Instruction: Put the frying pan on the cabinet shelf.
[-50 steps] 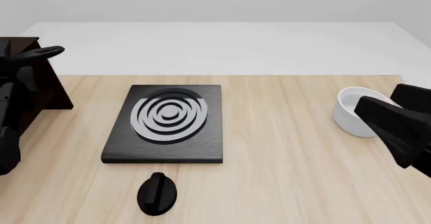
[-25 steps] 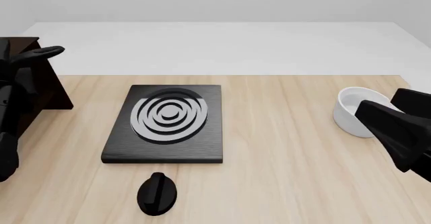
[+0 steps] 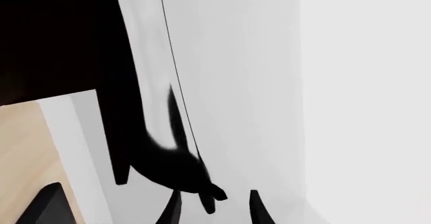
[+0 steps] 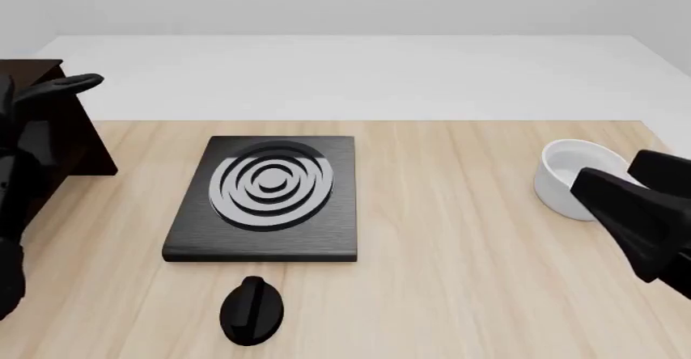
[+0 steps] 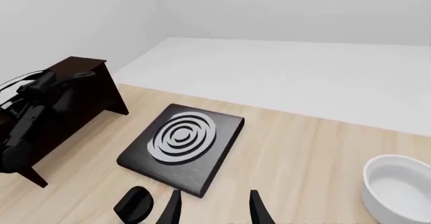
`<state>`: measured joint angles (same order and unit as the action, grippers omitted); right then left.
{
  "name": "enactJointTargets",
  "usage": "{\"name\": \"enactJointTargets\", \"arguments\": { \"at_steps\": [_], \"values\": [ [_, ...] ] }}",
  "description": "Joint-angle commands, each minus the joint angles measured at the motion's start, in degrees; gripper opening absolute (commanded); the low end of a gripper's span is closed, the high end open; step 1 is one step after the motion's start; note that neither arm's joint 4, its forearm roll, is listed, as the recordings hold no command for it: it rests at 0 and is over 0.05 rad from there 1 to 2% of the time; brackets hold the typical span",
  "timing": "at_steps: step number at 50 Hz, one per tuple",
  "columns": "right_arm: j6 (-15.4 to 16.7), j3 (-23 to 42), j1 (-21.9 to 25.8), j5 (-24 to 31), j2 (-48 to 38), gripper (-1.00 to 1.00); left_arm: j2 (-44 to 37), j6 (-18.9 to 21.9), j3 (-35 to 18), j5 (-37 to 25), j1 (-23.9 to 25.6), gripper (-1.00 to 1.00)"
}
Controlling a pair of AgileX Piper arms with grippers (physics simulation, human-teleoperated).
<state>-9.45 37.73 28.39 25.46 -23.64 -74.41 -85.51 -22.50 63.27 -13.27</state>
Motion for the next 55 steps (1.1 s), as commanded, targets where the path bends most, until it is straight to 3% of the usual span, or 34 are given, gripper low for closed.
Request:
{"name": "enactJointTargets", "arguments": {
  "at_steps": [1, 10, 17, 37, 40, 48, 55],
  "values": [
    [-0.4, -0.7, -0.2, -0.1, 0.2, 1.0, 4.9, 1.1, 2.6, -1.2, 1.5, 1.0],
    [-0.6, -1.0, -0.5, -0.2, 0.5, 1.0, 10.3, 2.2, 5.1, -3.5, 2.1, 1.0],
    [-0.8, -1.5, -0.5, -0.5, 0.7, 1.0, 18.3, 4.2, 6.8, -9.8, 4.2, 1.0],
    [-1.5, -2.0, -1.0, 0.0, 2.0, 1.0, 29.9, 5.9, 9.4, -19.6, 7.3, 1.0],
    [-1.6, -2.4, -1.0, 0.0, 2.3, 1.0, 34.4, 8.2, 9.5, -24.8, 9.6, 1.0],
    [-2.0, -2.9, -1.3, 0.5, 3.3, 1.0, 38.6, 9.3, 10.8, -29.0, 10.6, 1.0],
    [-1.9, -2.1, -1.7, 1.3, 3.9, 1.0, 46.6, 12.3, 9.6, -39.6, 13.2, 1.0]
  ]
}}
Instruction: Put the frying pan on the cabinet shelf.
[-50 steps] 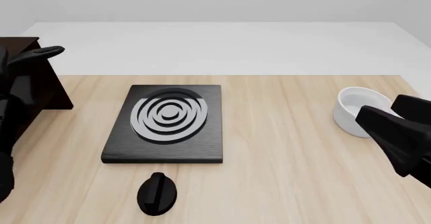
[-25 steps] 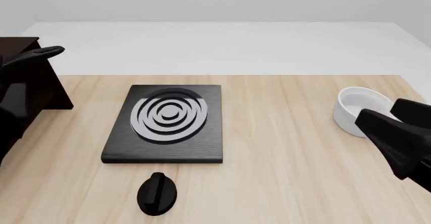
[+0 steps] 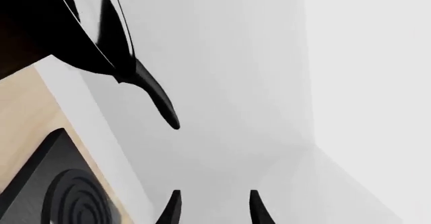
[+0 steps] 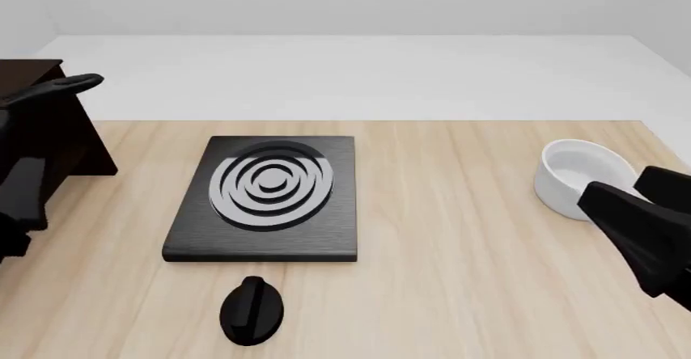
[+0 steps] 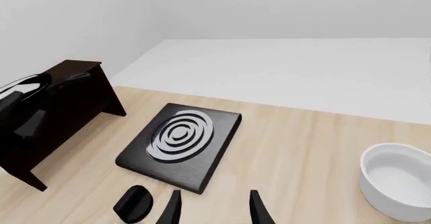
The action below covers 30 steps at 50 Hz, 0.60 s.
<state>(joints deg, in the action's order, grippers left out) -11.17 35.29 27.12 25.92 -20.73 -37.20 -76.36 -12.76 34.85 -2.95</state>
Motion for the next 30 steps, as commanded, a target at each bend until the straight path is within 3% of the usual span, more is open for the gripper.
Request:
{"name": "enactJointTargets", "arguments": {
  "at_steps": [1, 5, 14, 19, 30],
  "values": [
    [-0.1, 0.3, -0.5, 0.9, 1.0, 1.0, 10.2, 3.3, 0.0, -12.0, 3.1, 1.0],
    [0.0, 0.4, -0.7, 1.0, 1.2, 1.0, 13.1, 4.3, 0.5, -15.4, 3.8, 1.0],
    [-0.9, 1.5, -1.9, 1.9, 2.4, 1.0, 22.7, 11.1, -2.2, -30.8, 7.4, 1.0],
    [-1.7, 0.8, -2.4, 1.7, 3.4, 1.0, 26.0, 12.1, -2.7, -35.9, 10.1, 1.0],
    [-2.7, -0.1, -3.1, 2.4, 5.5, 1.0, 27.5, 16.6, -5.5, -41.9, 12.7, 1.0]
  ]
}}
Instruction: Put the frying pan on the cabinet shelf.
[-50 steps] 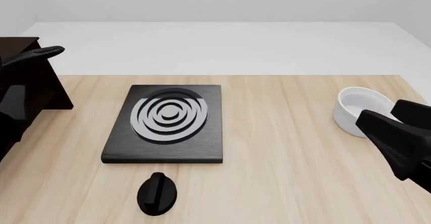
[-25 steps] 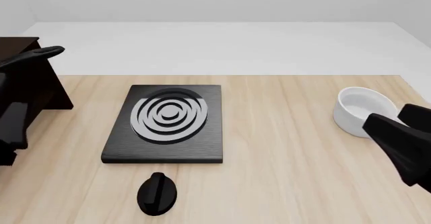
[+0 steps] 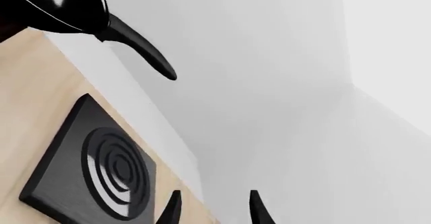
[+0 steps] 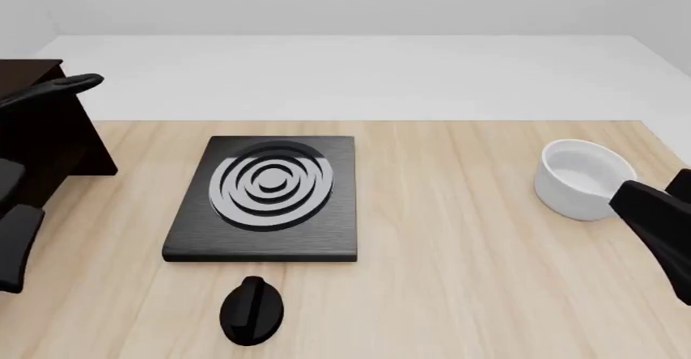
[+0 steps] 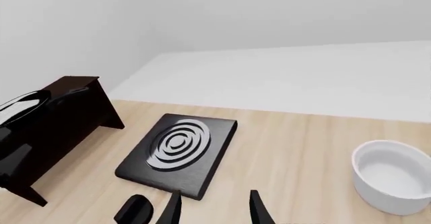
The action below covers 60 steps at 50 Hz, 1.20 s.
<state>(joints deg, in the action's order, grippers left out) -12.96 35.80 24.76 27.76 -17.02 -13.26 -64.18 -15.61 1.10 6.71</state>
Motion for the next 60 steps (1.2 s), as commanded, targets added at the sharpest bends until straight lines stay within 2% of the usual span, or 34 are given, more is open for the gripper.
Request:
{"name": "enactJointTargets", "arguments": {
  "at_steps": [1, 15, 18, 21, 25, 29, 30, 35, 36, 39, 42, 46, 47, 51, 60],
  "values": [
    [-1.1, -0.7, -0.8, 0.7, 2.2, 1.0, 3.3, 4.9, -3.7, -9.1, 3.0, 1.0],
    [-2.6, -1.9, -0.6, 0.3, 3.6, 1.0, 0.4, 12.5, -8.8, -15.6, 5.3, 1.0],
    [-2.7, -1.9, -0.7, 0.5, 4.0, 1.0, -1.0, 15.9, -10.7, -17.2, 5.5, 1.0],
    [-2.9, -2.2, -0.8, 0.8, 4.6, 1.0, -1.5, 17.3, -11.6, -18.3, 6.3, 1.0],
    [-3.2, -2.2, -1.1, 1.2, 5.2, 1.0, -1.1, 16.1, -11.3, -17.8, 6.5, 1.0],
    [-4.6, -2.0, -2.1, 2.6, 6.9, 1.0, -1.4, 17.0, -11.9, -18.5, 6.7, 1.0],
    [-4.5, -2.0, -2.2, 2.9, 7.2, 1.0, -1.8, 18.5, -12.6, -19.2, 6.9, 1.0],
    [-4.8, -2.5, -3.1, 4.8, 9.5, 1.0, -1.4, 18.8, -12.4, -19.2, 6.7, 1.0],
    [-5.0, -2.7, -3.5, 5.3, 10.0, 1.0, -2.1, 21.7, -13.8, -20.0, 6.5, 1.0],
    [-5.0, -2.7, -4.4, 6.0, 10.5, 1.0, -2.3, 22.6, -13.9, -20.8, 6.7, 1.0],
    [-4.8, -2.5, -5.1, 6.6, 10.5, 1.0, -4.4, 28.4, -15.5, -22.6, 6.1, 1.0],
    [-4.2, -2.3, -5.6, 7.5, 10.5, 1.0, -5.0, 31.2, -16.0, -23.9, 4.8, 1.0],
    [-3.9, -2.1, -5.8, 7.7, 10.8, 1.0, -5.0, 33.2, -16.7, -24.8, 5.1, 1.0],
    [-4.0, -2.3, -5.9, 8.3, 11.5, 1.0, -3.3, 32.5, -16.9, -26.4, 5.5, 1.0],
    [-4.2, -3.5, -6.5, 9.2, 14.2, 1.0, -0.9, 34.4, -16.3, -29.5, 5.6, 1.0]
  ]
}}
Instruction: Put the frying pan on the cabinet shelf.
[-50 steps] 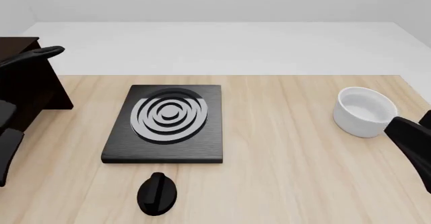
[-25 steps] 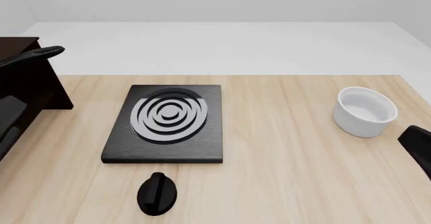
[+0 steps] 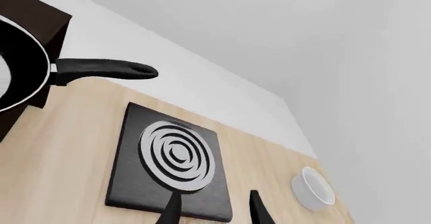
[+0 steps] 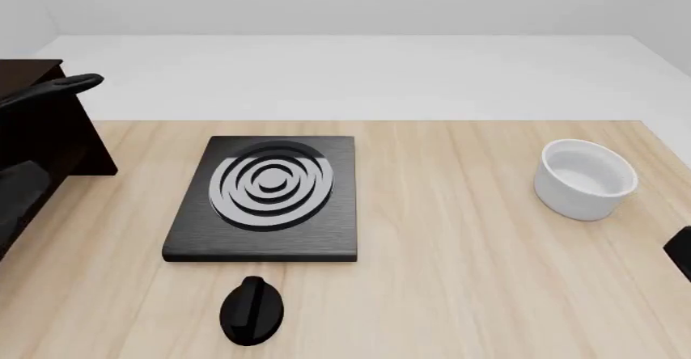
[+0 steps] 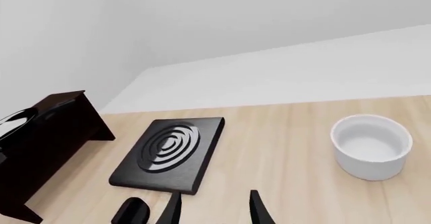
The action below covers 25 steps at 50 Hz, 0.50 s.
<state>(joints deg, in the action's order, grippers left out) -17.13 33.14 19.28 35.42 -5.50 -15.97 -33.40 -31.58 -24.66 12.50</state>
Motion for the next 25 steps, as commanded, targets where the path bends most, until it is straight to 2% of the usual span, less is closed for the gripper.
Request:
{"name": "enactJointTargets", "arguments": {
  "at_steps": [1, 5, 11, 13, 16, 21, 25],
  "values": [
    [0.0, -0.9, -1.2, 1.8, 3.1, 1.0, 2.2, 3.9, 0.0, -4.0, -0.4, 1.0],
    [-0.1, -0.9, -1.6, 2.5, 3.7, 1.0, 5.5, 2.6, 1.8, -5.4, 1.0, 1.0],
    [0.4, -0.2, -2.0, 2.8, 3.6, 1.0, 6.9, 3.2, 2.0, -6.1, 0.8, 1.0],
    [0.5, 0.1, -2.2, 2.9, 3.7, 1.0, 7.9, 4.7, 1.9, -6.9, 0.6, 1.0],
    [0.7, 0.6, -1.9, 3.9, 4.1, 1.0, 9.9, 4.3, 2.3, -8.0, 0.9, 1.0],
    [1.2, 1.0, -1.9, 4.8, 4.4, 1.0, 12.1, 8.7, 1.6, -10.6, 0.4, 1.0],
    [1.4, 1.9, -2.0, 5.1, 3.8, 1.0, 15.3, 8.9, 1.7, -14.3, 0.7, 1.0]
  ]
}}
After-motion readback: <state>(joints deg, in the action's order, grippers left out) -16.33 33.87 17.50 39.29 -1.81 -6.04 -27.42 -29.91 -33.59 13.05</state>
